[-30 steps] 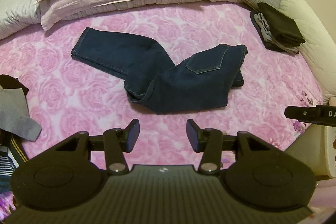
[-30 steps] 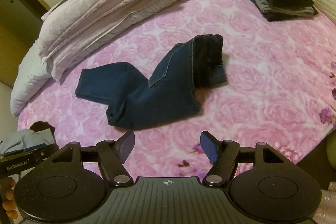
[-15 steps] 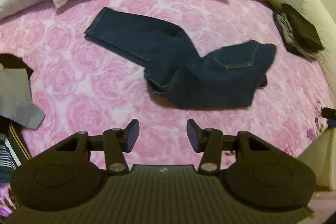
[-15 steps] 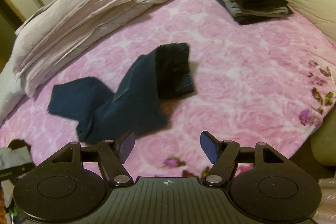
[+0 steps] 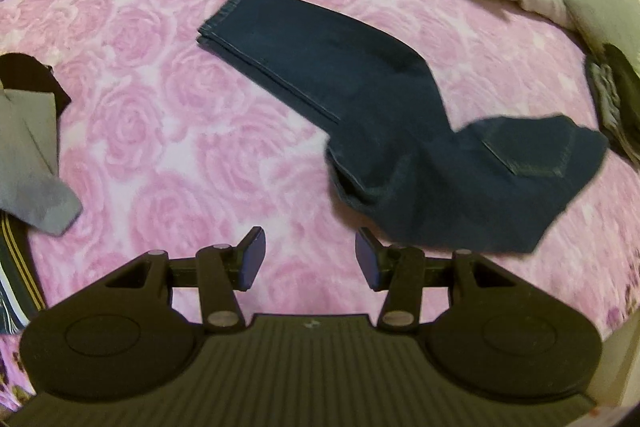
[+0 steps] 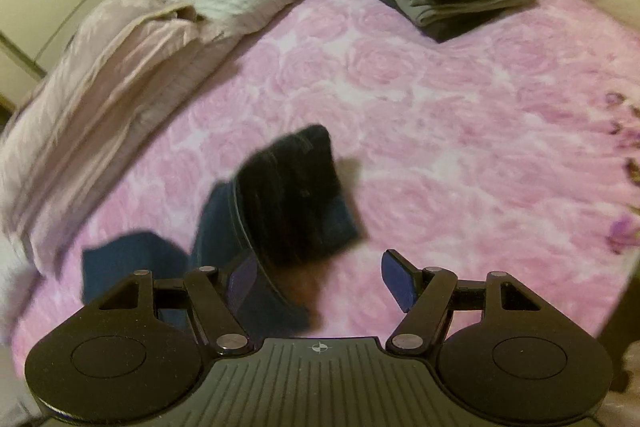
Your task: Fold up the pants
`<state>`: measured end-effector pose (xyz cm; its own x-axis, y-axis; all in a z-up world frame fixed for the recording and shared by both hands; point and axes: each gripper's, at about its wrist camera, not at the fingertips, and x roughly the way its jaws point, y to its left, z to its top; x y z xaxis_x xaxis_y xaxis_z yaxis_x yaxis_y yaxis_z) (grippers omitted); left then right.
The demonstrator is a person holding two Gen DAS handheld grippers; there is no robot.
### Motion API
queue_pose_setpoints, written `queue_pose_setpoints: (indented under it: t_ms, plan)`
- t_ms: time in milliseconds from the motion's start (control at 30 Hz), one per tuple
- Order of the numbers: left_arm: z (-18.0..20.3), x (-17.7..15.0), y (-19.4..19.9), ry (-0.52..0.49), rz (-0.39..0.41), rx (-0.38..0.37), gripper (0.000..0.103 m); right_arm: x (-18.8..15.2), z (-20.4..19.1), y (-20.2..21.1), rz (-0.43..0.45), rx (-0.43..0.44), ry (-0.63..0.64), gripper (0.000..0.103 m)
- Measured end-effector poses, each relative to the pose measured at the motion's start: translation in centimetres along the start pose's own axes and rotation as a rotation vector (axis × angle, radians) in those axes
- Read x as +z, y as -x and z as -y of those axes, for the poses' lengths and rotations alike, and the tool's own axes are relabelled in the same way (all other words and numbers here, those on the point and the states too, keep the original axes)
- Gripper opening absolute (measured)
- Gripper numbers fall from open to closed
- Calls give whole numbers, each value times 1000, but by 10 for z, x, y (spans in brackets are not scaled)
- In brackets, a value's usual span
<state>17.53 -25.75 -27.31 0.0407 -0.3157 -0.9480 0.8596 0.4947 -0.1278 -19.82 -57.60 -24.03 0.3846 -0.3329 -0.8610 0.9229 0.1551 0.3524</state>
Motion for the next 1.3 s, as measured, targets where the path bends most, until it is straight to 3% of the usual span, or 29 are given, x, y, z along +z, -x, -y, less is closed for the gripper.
queue_pose_setpoints:
  t_ms: [100,233,367,433,600,733,767,800,867,900,1000,1067,1100,1133,1200,1233,1300]
  plan:
    - [-1,19,-10,12,17,19,44,24,-4,-30,-6,43,-76,66]
    - [6,40,-21,7,25,-8,44,47,-11,-64,-26,62,-149,66]
    - [25,45,-38,-93,0,-99,44,52,-17,-79,-35,61,-141,66]
    - [33,43,-53,-120,-36,-99,44,50,-17,-87,-55,54,-131,66]
    - [27,38,-82,-31,-104,-74,44,52,-13,-115,-74,69,-198,66]
    - [13,39,-84,8,-110,-46,44,57,-10,-149,-97,77,-284,66]
    - [10,40,-83,11,-109,-37,44,57,-10,-157,-106,106,-296,34]
    - [7,42,-83,12,-108,-30,44,58,-13,-161,-113,127,-277,22]
    - [1,46,-78,24,-98,-18,44,58,-33,-148,-65,128,-137,20]
    - [-2,47,-75,30,-89,-14,44,57,-44,-132,-25,170,-61,19]
    - [-7,53,-67,41,-69,-9,44,54,-56,-70,126,375,74,17]
    - [-10,54,-61,46,-56,-13,44,48,-36,-22,277,519,122,17]
    - [-12,53,-58,46,-52,-16,44,46,-18,-6,323,551,110,17]
    - [-13,52,-57,47,-51,-19,44,44,6,6,347,543,74,17]
    - [-14,49,-57,47,-57,-23,44,42,62,9,320,407,-49,27]
    - [-14,47,-58,45,-63,-23,44,39,89,4,268,253,-127,41]
    - [-15,42,-61,41,-79,-20,44,28,131,-5,134,-79,-281,42]
